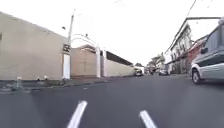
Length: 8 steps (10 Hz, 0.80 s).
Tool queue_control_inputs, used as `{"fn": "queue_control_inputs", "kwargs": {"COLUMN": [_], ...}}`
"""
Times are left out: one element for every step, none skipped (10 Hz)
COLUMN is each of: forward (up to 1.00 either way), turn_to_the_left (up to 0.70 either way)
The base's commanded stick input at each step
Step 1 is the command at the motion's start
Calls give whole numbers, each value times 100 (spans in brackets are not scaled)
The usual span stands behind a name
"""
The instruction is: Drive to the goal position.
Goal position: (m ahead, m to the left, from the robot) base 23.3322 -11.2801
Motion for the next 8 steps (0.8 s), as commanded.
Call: {"fn": "queue_control_inputs", "kwargs": {"forward": [100,100,100,100,100,100,100,100], "turn_to_the_left": [-40,-40,-40,-40,-40,-40,-40,-40]}}
